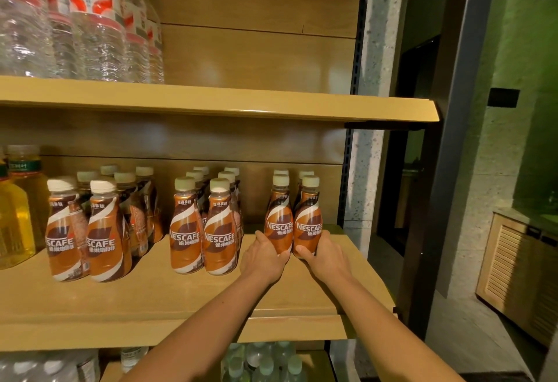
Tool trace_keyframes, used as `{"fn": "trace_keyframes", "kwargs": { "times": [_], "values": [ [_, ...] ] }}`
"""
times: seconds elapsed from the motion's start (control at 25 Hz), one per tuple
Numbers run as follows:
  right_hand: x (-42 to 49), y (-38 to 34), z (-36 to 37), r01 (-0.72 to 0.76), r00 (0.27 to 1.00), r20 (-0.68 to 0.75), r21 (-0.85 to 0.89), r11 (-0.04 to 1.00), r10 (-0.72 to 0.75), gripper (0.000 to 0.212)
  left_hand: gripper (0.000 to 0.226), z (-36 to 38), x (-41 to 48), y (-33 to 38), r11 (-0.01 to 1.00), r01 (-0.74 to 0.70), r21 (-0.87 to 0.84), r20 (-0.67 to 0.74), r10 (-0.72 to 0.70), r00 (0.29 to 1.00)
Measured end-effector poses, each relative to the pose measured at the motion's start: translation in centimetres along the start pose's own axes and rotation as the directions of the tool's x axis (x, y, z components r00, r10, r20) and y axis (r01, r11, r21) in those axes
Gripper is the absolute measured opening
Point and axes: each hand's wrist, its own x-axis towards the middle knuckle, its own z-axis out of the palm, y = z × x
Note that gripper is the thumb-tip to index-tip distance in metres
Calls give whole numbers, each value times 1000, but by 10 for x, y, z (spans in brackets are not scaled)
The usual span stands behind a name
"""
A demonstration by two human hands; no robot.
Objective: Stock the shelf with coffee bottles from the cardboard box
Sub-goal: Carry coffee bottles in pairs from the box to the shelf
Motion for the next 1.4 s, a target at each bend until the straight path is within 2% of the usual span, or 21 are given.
{"fn": "trace_keyframes", "kwargs": {
  "times": [0.08, 0.16, 0.24, 0.32, 0.4, 0.52, 0.68, 0.76, 0.84, 0.92, 1.04, 1.2, 1.28, 1.4],
  "values": [
    [-6, -2, -6, -8, 1000, -4, -69, 998, 7, 79, 98, -7, -7, 2, 1000, -10, 0, 13, 10, 1000],
    [-24, -7, -16, -4, 998, -58, -124, 992, -4, 91, 96, -19, -25, 5, 998, -65, 22, 1, 65, 998],
    [-49, -15, -29, 91, 981, -156, -157, 983, -116, 87, 84, -37, -51, 10, 970, -223, 99, -47, 228, 972],
    [-77, -31, -45, 231, 944, -192, -190, 954, -267, 78, 79, -63, -82, 13, 909, -356, 218, -91, 382, 920],
    [-102, -59, -56, 358, 909, -154, -187, 915, -387, 73, 81, -97, -114, 9, 866, -354, 353, -142, 423, 895],
    [-135, -115, -56, 526, 840, -46, -185, 830, -541, 72, 82, -149, -155, -18, 829, -233, 508, -245, 398, 884],
    [-196, -195, -23, 769, 639, 147, -142, 623, -755, 75, 86, -218, -229, -80, 775, 84, 626, -326, 163, 931],
    [-232, -233, -3, 857, 514, 239, -99, 506, -824, 75, 85, -250, -279, -112, 739, 244, 628, -393, 30, 919],
    [-275, -272, 14, 914, 397, 316, -53, 402, -862, 67, 85, -283, -335, -142, 679, 402, 615, -470, -93, 877],
    [-324, -311, 27, 951, 274, 376, 30, 307, -885, 64, 87, -318, -399, -168, 606, 539, 585, -547, -196, 814],
    [-410, -369, 42, 978, 90, 414, 134, 158, -906, 68, 86, -368, -510, -198, 482, 718, 502, -644, -347, 682],
    [-555, -438, 45, 963, -128, 344, 269, -33, -930, 70, 86, -418, -671, -219, 294, 874, 386, -764, -430, 482],
    [-635, -467, 39, 930, -256, 275, 332, -158, -927, 68, 85, -437, -750, -221, 196, 925, 325, -811, -446, 379],
    [-758, -501, 25, 854, -405, 193, 429, -295, -894, 72, 86, -461, -865, -220, 43, 968, 249, -854, -462, 240]
  ]
}}
